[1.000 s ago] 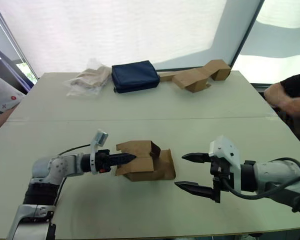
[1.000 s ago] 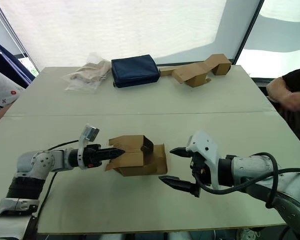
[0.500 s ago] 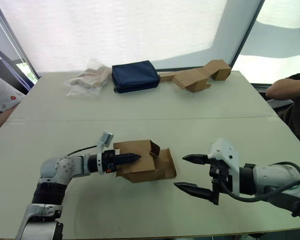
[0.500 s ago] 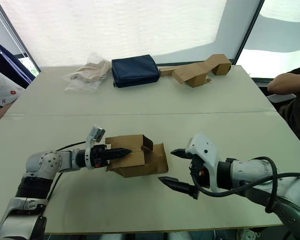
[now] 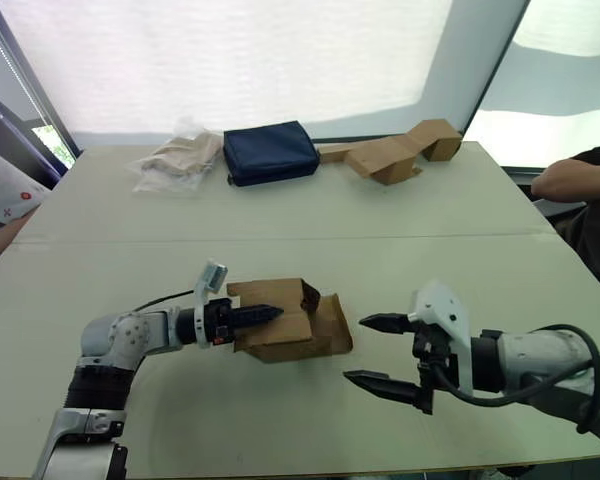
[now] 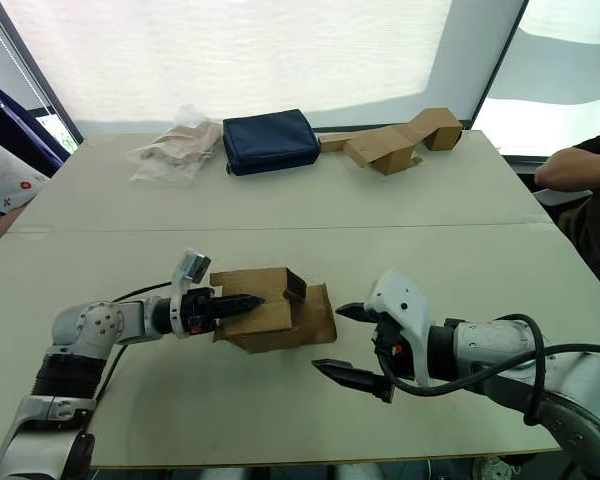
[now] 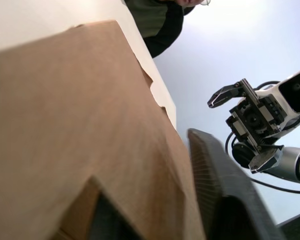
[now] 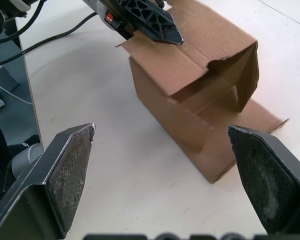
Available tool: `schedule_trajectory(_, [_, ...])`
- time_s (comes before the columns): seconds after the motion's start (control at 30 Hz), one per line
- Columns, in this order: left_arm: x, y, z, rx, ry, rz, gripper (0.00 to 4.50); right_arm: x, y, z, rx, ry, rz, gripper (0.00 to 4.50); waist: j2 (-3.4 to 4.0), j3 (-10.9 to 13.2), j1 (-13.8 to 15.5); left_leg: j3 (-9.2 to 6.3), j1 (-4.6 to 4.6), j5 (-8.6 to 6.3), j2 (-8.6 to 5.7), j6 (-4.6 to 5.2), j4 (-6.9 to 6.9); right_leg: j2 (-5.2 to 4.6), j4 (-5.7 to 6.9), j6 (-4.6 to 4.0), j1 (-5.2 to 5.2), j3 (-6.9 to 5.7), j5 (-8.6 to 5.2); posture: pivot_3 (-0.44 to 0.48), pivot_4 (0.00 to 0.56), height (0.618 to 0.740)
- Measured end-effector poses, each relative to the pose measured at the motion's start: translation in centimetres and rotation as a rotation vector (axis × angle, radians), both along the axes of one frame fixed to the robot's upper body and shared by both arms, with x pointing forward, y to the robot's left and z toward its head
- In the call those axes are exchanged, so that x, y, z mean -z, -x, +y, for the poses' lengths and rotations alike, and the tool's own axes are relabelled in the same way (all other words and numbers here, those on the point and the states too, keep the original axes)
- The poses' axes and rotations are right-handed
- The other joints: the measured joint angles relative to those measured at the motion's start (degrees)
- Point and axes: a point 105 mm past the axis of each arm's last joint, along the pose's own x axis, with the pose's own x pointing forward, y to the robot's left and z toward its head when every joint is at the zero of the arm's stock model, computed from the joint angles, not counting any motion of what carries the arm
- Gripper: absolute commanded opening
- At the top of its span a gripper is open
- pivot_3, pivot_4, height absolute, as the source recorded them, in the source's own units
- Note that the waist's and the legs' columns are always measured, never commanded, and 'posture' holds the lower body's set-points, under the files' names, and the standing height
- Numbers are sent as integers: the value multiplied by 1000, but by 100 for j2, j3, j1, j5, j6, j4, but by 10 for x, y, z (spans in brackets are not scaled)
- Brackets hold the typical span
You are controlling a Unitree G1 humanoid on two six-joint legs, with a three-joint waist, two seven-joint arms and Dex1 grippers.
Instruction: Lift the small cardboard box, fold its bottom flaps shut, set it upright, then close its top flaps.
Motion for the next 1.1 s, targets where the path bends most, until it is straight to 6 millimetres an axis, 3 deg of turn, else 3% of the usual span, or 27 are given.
schedule_trajectory(0.37, [6,-4,-1,-22,18,44,2339,2,-2,-2,10,6,5,4500,0,0,2,0,0,0,-1,0,0,0,0,0,0,-1,0,0,150,740])
schedule_trajectory(0.6, [-5,-13,-1,-54,40,19,2339,6,-2,-4,22,8,7,4500,-1,0,0,0,0,0,-1,0,0,0,-1,0,0,0,0,0,150,740])
schedule_trajectory(0.7, [-4,-13,-3,-54,46,33,1554,9,-1,-5,28,14,13,4500,0,0,-2,-1,0,0,0,0,0,1,0,0,1,0,0,0,150,740])
schedule_trajectory(0.83, [-3,-12,-6,-48,48,52,102,10,-2,-5,29,18,9,4500,-1,0,1,-1,0,0,-1,-1,0,1,0,0,0,0,0,0,150,740])
schedule_trajectory(1.1, [-5,-13,-10,-64,61,47,102,13,1,-3,17,14,22,4500,-1,0,1,-1,0,1,-1,-2,0,0,0,0,0,0,0,0,150,740])
